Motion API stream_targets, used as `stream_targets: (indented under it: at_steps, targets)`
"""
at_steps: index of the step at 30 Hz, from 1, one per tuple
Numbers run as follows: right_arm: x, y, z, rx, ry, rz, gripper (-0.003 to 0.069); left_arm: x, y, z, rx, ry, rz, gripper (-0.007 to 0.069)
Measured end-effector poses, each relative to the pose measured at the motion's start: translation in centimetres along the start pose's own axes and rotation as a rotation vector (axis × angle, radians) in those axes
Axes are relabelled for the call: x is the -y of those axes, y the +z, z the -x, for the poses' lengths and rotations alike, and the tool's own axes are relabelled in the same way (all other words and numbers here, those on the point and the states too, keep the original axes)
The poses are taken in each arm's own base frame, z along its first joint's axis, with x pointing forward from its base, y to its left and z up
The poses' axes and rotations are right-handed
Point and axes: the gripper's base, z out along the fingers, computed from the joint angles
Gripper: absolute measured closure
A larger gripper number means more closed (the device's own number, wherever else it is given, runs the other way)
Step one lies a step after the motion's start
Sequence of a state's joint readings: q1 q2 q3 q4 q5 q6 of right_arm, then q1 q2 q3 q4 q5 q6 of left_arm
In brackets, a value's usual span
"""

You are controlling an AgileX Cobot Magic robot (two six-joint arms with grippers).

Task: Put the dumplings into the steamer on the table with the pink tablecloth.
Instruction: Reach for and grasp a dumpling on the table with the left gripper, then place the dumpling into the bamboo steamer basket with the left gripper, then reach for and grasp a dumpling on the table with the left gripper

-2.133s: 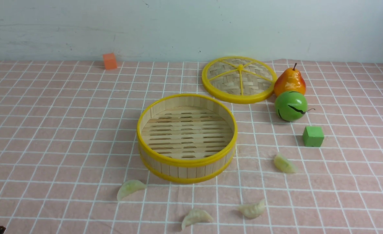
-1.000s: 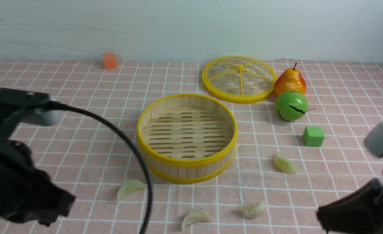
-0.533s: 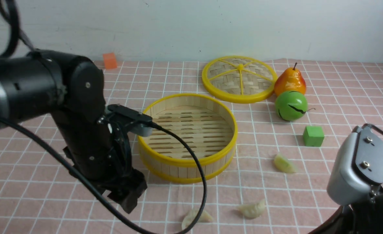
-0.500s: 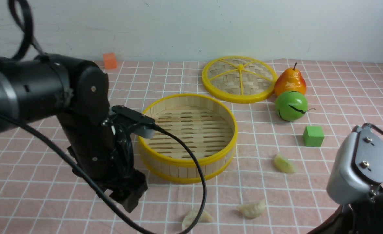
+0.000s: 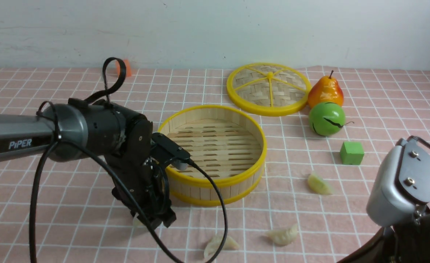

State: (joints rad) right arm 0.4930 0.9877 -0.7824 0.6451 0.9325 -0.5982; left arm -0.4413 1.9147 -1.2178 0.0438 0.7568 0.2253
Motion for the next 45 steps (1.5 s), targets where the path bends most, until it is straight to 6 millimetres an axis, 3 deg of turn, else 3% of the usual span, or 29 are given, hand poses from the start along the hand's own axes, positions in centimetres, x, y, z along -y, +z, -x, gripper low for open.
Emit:
stream_targets:
  at_steps: [2, 3, 7, 11, 12, 13, 15, 16, 18, 22, 26, 31, 33, 36, 37, 38, 39, 41, 42, 43, 45]
  targets:
    - [0.0, 0.0, 0.0, 0.003, 0.002, 0.001, 0.0641, 0.1, -0.1, 0.1, -0.004, -0.017, -0.01, 0.04]
    - [0.0, 0.0, 0.0, 0.004, 0.002, 0.0, 0.0641, 0.1, -0.1, 0.1, -0.006, -0.018, -0.011, 0.0436]
    - [0.1, 0.0, 0.2, 0.021, 0.002, -0.012, 0.0637, -0.2, -2.5, 1.0, 0.012, -0.038, -0.006, 0.0428]
    - [0.3, 0.0, 0.4, 0.047, 0.003, -0.03, 0.0633, -0.7, -8.9, 4.0, 0.184, -0.168, -0.039, 0.0428]
    - [0.3, 0.0, 0.4, 0.05, 0.003, -0.032, 0.0633, -0.6, -9.6, 4.3, 0.201, -0.186, -0.052, 0.0428]
    - [0.4, 0.0, 0.5, 0.061, 0.002, -0.04, 0.063, -0.5, -11.7, 5.6, 0.262, -0.23, -0.077, 0.0428]
    - [0.4, 0.0, 0.6, 0.069, 0.0, -0.046, 0.0627, -0.2, -13.4, 7.1, 0.302, -0.239, -0.077, 0.0428]
    - [0.4, 0.0, 0.6, 0.07, 0.0, -0.046, 0.0627, -0.1, -13.3, 7.2, 0.296, -0.244, -0.078, 0.0428]
    - [0.5, 0.0, 0.6, 0.073, 0.0, -0.048, 0.0624, 0.8, -12.1, 9.9, 0.273, -0.274, -0.055, 0.0428]
    - [0.4, 0.0, 0.6, 0.068, 0.0, -0.045, 0.0621, 1.0, -9.7, 11.9, 0.252, -0.335, -0.059, 0.0428]
    - [0.2, 0.0, 0.3, 0.034, 0.0, -0.022, 0.0617, 0.6, -4.2, 14.5, 0.215, -0.389, -0.05, 0.0428]
    - [0.0, 0.1, -0.1, -0.005, 0.0, 0.005, 0.0617, 0.4, -1.7, 15.3, 0.21, -0.403, -0.039, 0.0428]
    - [-0.1, 0.1, -0.1, -0.01, 0.0, 0.009, 0.0617, 0.4, -1.5, 15.4, 0.208, -0.404, -0.039, 0.0417]
    - [-0.1, 0.1, -0.2, -0.016, 0.0, 0.013, 0.0617, 0.4, -1.5, 15.4, 0.203, -0.402, -0.035, 0.0333]
    - [-0.1, 0.1, -0.2, -0.016, 0.0, 0.013, 0.0616, 0.4, -1.5, 15.2, 0.181, -0.402, -0.034, 0.027]
    - [-0.1, 0.1, -0.2, -0.016, 0.0, 0.013, 0.0616, 0.4, -1.5, 15.2, 0.181, -0.402, -0.034, 0.0263]
    - [-0.1, 0.1, -0.2, -0.016, -0.011, 0.013, 0.0613, 0.5, -1.9, 14.7, 0.138, -0.401, -0.032, 0.0197]
    - [-0.1, 0.1, -0.2, -0.017, -0.028, 0.011, 0.0609, 0.5, -2.9, 14.1, 0.089, -0.38, -0.027, 0.0143]
    - [-0.1, 0.1, -0.2, -0.017, -0.031, 0.011, 0.0608, 0.5, -3.1, 14.0, 0.086, -0.38, -0.027, 0.0143]
    - [0.0, 0.1, -0.2, -0.019, -0.05, 0.007, 0.0606, 0.5, -4.9, 13.8, 0.092, -0.357, -0.033, 0.0115]
    - [0.0, 0.1, -0.2, -0.017, -0.059, 0.006, 0.0606, 0.6, -6.1, 13.6, 0.111, -0.356, -0.047, 0.0109]
